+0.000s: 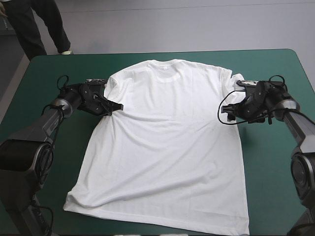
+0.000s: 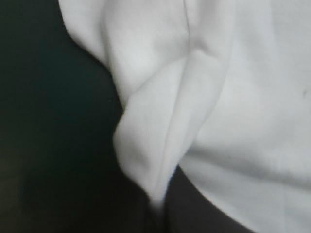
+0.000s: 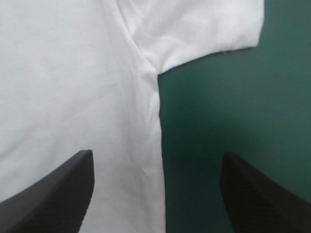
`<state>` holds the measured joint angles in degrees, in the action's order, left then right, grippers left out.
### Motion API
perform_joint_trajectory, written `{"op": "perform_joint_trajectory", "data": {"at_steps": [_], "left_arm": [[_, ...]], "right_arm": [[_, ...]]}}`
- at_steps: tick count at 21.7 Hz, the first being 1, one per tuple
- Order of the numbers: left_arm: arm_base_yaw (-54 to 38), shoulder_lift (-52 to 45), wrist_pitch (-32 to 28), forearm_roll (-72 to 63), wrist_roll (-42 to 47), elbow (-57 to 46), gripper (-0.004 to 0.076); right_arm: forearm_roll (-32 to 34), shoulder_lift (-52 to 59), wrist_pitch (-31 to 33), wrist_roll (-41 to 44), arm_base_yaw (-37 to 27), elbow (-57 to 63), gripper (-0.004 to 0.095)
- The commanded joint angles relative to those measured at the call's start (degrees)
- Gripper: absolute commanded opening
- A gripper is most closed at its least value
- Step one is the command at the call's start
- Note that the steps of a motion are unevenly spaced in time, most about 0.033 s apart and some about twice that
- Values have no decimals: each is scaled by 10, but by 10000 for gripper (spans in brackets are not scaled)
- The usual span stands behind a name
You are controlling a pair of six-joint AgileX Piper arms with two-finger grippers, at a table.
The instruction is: Fold the cloth
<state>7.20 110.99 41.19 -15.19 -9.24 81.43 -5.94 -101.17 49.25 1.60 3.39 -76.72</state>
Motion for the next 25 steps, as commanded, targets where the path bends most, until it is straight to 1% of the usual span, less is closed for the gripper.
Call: {"op": "perform_joint_trajectory", "data": {"at_steps": [1,4,7,9,10,11,12,13,14,16,18,21,25], "left_arm": [[4,-7,17,-18,2,0,-9],[4,-7,17,-16,12,0,-9],[4,-7,17,-16,12,0,-9],[4,-7,19,-16,12,0,-9],[4,-7,19,-16,12,0,-9],[4,-7,19,-16,12,0,-9],[4,-7,20,-16,12,0,-9],[4,-7,20,-17,12,0,-9],[4,-7,20,-18,12,0,-9],[4,-9,20,-14,12,1,-9],[4,-30,21,-8,12,10,-9],[4,-93,22,16,19,41,-9],[4,-173,68,19,16,123,-9]], "right_arm": [[-17,-19,-22,-2,-1,-29,670],[-25,-45,-31,-2,4,-32,669],[-10,-62,-28,-2,17,-32,668],[21,-74,-14,30,35,-32,578],[41,-79,-12,44,49,-31,457],[49,-84,-10,48,55,-29,379],[59,-90,-9,56,62,-29,207],[59,-92,-9,56,64,-29,118],[59,-96,-10,56,67,-29,-21],[59,-90,-14,56,67,-32,-19],[59,-71,-5,56,67,-48,-19],[59,-17,26,56,67,-87,-19],[75,74,52,67,67,-156,-18]]}}
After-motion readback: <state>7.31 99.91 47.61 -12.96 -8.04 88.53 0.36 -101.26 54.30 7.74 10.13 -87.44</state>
